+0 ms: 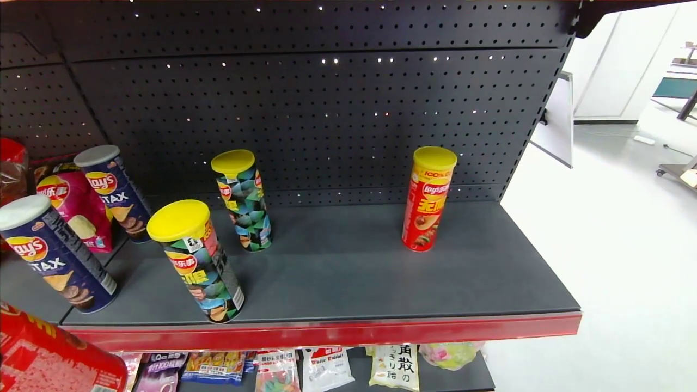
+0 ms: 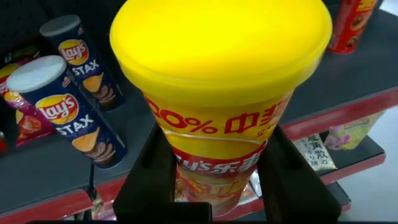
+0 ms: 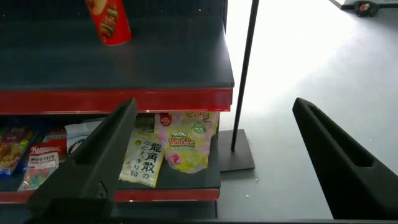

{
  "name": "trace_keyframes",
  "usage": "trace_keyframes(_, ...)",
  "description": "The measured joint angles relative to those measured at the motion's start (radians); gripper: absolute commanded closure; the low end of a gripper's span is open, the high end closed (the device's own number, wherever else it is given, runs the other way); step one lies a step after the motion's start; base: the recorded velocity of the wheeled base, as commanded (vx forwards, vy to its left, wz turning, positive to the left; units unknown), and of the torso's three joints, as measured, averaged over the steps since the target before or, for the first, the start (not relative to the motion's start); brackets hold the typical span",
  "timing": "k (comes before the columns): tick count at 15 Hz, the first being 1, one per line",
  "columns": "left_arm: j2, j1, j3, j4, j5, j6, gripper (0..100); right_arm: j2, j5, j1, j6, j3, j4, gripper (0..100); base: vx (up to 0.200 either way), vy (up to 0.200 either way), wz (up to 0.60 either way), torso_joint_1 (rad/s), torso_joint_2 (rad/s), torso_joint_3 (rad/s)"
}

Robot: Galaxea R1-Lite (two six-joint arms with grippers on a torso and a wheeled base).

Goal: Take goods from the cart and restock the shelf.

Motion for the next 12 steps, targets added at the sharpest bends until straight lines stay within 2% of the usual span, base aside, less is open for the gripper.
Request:
trace_keyframes(3, -0.056, -0.006, 0.004, 0.058, -0.027, -0.018, 100, 0.002, 0.011, 0.001, -0.007, -0.001, 0.002, 0, 0.000, 0.000, 0.00, 0.000, 0.00, 0.000)
trace_keyframes(4, -0.073, -0.013, -0.006, 0.095, -0.058, -0.041, 100, 0.004, 0.037, 0.003, -0.007, -0.002, 0.002, 0, 0.000, 0.000, 0.00, 0.000, 0.00, 0.000)
trace_keyframes(5, -0.084, -0.031, -0.028, 0.144, -0.099, -0.098, 100, 0.008, 0.046, 0.004, -0.008, -0.002, 0.002, 0, 0.000, 0.000, 0.00, 0.000, 0.00, 0.000)
trace_keyframes(6, -0.089, -0.046, -0.045, 0.161, -0.113, -0.121, 100, 0.013, 0.067, 0.005, -0.007, -0.005, 0.002, 0, 0.000, 0.000, 0.00, 0.000, 0.00, 0.000)
trace_keyframes(8, -0.073, -0.053, -0.054, 0.163, -0.113, -0.120, 100, 0.047, 0.101, 0.010, 0.012, -0.058, 0.000, 0, 0.000, 0.000, 0.00, 0.000, 0.00, 0.000)
trace_keyframes(12, -0.012, -0.057, -0.046, 0.142, -0.117, -0.059, 100, 0.355, 0.142, 0.025, 0.053, -0.295, -0.010, 0, 0.000, 0.000, 0.00, 0.000, 0.00, 0.000)
